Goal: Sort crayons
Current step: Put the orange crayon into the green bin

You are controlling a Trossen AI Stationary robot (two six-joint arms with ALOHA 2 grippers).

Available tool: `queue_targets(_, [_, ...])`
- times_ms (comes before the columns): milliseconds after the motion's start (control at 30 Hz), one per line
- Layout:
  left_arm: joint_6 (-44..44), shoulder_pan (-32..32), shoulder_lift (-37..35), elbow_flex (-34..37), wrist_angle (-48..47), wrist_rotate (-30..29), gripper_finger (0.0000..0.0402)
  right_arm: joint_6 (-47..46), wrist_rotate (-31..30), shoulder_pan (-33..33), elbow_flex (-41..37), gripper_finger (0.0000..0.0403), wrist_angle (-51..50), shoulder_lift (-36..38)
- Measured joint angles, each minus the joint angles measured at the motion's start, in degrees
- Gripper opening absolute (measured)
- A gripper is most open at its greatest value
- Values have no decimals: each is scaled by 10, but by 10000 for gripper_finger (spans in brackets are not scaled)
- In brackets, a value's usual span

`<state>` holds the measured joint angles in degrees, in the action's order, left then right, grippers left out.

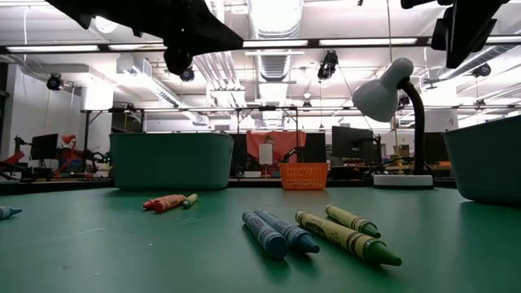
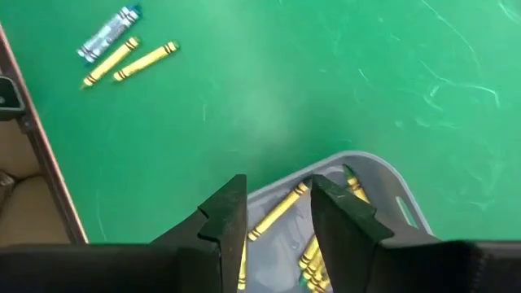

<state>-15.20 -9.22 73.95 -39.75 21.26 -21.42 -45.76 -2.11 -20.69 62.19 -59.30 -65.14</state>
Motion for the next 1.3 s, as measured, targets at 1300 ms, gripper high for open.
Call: queue_targets(1300, [-515,-171,4,-20,-96,-59,0,120,-69,26,-43,116,1,-3])
